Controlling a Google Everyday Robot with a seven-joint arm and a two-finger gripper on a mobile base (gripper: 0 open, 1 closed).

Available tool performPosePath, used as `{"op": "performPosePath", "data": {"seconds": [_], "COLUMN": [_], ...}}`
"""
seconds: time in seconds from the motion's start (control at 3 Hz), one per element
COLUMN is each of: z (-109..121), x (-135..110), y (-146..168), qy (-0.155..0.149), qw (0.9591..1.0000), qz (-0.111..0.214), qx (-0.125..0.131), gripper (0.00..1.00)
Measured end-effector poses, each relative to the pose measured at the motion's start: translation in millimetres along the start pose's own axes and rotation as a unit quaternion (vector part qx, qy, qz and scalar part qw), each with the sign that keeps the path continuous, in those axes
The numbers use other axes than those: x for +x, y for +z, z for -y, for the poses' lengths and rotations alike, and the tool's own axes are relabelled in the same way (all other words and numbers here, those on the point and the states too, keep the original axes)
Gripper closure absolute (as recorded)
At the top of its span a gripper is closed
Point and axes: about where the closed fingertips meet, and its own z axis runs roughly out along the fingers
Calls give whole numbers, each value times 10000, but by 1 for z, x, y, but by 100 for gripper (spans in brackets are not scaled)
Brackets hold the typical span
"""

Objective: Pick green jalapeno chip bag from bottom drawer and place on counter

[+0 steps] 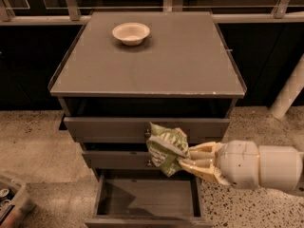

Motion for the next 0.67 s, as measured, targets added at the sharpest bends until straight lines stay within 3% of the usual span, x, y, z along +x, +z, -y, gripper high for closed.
{"op": "performPosePath", "data": {"seconds": [0.33,0.67], "z": [13,13], "x": [-43,-43], "y": [-20,-20], "qy": [-270,-270], "qw": [9980,9980], "qz": [369,369], "qx": [441,441], "gripper": [100,100]}}
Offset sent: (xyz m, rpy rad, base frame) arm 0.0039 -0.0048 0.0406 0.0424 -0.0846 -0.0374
